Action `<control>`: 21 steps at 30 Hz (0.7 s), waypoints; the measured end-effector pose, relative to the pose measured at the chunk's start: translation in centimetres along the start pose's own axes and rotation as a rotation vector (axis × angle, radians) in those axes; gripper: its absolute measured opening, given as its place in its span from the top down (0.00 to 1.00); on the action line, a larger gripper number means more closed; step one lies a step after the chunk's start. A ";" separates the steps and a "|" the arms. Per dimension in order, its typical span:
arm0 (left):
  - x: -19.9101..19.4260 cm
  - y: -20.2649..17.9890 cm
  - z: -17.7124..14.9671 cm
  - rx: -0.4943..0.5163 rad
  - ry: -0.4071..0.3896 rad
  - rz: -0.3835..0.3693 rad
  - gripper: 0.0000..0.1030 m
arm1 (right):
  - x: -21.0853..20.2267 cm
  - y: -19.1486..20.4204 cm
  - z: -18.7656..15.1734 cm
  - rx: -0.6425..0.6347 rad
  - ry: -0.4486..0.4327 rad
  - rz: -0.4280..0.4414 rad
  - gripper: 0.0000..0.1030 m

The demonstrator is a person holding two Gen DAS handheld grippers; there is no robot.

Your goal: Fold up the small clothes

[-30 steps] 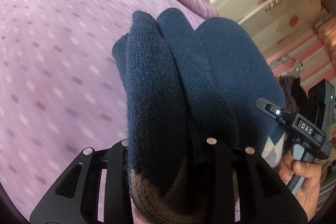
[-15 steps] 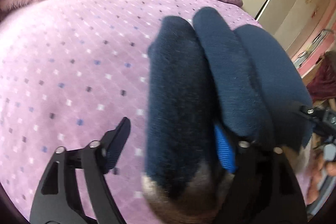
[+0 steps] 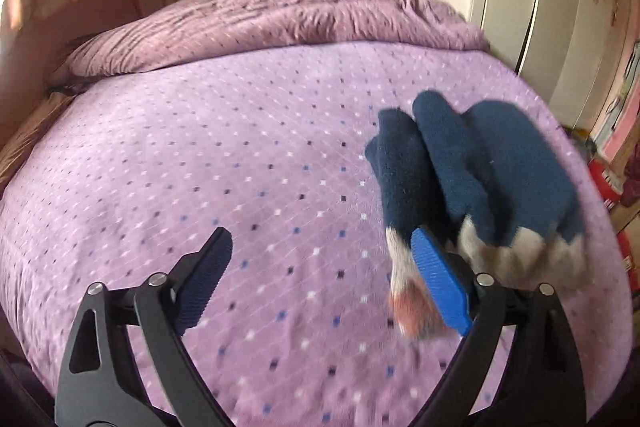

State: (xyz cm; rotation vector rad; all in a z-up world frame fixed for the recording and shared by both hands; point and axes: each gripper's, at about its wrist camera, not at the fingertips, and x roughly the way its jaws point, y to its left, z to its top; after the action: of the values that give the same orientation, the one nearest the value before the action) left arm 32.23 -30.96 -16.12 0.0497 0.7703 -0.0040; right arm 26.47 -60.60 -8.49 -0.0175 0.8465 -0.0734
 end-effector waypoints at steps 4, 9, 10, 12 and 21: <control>-4.5 -0.2 -0.5 0.032 -0.045 -0.013 0.03 | -4.4 1.5 -2.6 -0.015 -0.015 -0.015 0.04; -10.5 1.0 -3.7 0.029 -0.049 -0.038 0.03 | -8.8 2.2 -6.2 0.007 -0.007 -0.018 0.02; -11.2 1.0 -4.2 0.030 -0.048 -0.044 0.03 | -9.5 2.3 -6.7 0.007 -0.005 -0.021 0.02; -12.9 1.3 -5.3 0.024 -0.050 -0.048 0.03 | -11.0 2.5 -7.9 0.001 -0.012 -0.030 0.02; -19.6 2.0 -9.4 0.012 -0.063 -0.089 0.03 | -16.6 1.5 -11.5 0.031 -0.050 -0.040 0.02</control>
State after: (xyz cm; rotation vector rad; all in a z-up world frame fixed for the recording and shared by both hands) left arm 11.65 -28.77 -9.08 0.0268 0.7086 -0.0944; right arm 7.01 -57.76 -3.78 -0.0068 0.7953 -0.1236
